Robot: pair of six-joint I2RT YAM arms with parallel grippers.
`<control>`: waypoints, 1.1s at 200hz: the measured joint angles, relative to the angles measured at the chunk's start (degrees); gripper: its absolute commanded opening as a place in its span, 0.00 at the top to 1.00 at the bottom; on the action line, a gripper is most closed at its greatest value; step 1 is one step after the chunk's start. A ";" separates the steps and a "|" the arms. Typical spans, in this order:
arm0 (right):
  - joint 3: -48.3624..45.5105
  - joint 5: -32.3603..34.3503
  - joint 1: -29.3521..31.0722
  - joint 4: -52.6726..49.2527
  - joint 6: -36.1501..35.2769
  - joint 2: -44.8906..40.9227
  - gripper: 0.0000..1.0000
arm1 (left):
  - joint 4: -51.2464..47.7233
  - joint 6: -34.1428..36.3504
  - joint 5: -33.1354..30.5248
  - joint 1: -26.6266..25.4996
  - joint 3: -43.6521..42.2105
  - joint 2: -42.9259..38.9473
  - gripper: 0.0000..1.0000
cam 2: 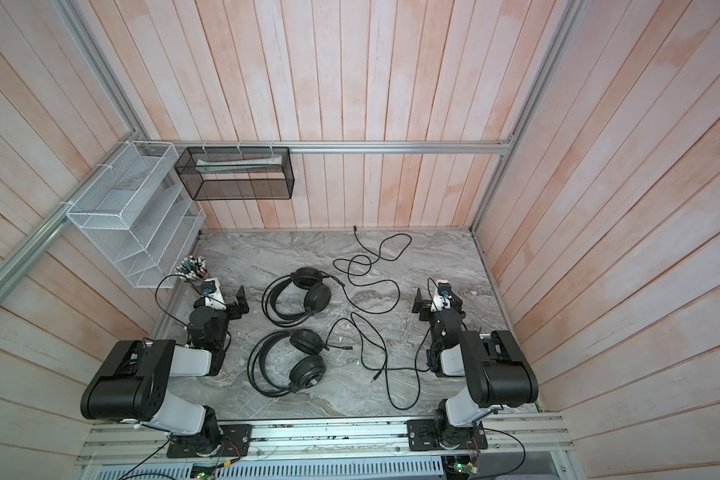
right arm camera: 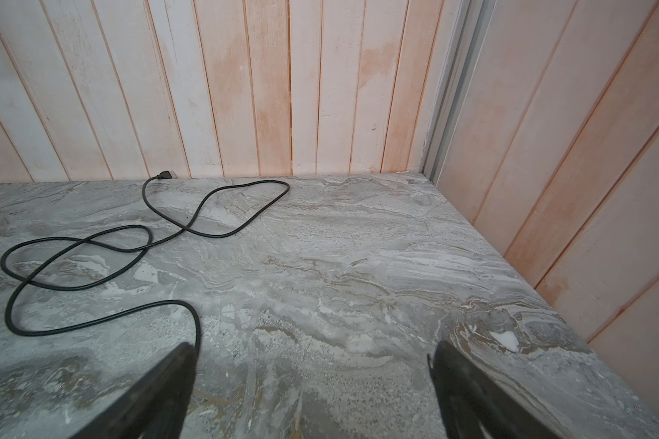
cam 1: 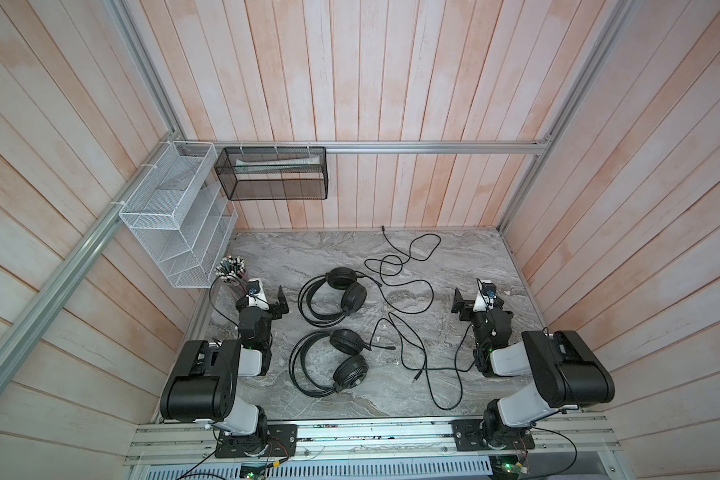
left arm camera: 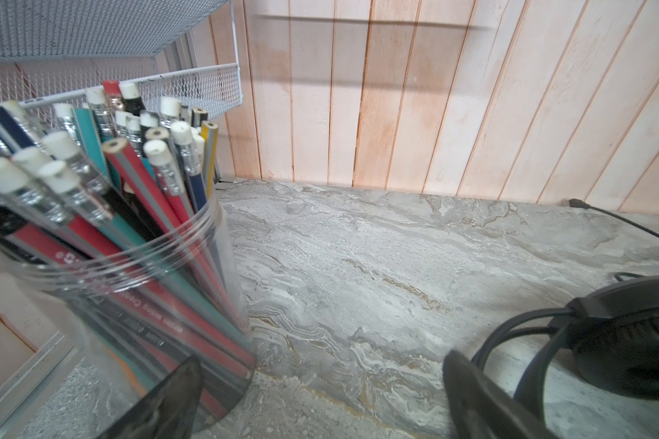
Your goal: Wrap the headphones
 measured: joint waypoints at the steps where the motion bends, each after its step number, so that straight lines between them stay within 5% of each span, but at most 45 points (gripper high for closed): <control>1: 0.00 0.00 0.00 0.00 0.00 0.00 0.02 | 0.00 0.00 0.00 0.00 0.00 0.00 0.01; 59: -0.57 1.84 0.70 -0.44 -0.20 -1.81 0.02 | -1.66 -0.07 -0.07 0.15 0.39 -0.70 0.02; 104: 2.29 7.65 3.45 -15.04 3.63 -23.08 0.02 | -30.29 -9.51 -6.19 0.37 18.32 -13.31 0.02; 147: 15.61 12.13 3.52 -39.71 25.09 -32.98 0.00 | -48.46 -31.19 -5.99 0.48 23.08 -29.57 0.01; 165: 18.43 11.58 3.04 -46.45 33.00 -34.03 0.00 | -51.56 -34.84 -1.84 0.57 22.12 -33.00 0.02; 220: 16.39 -2.25 7.85 -52.11 37.77 -32.15 0.01 | -67.93 -31.98 8.22 -0.28 29.97 -20.20 0.01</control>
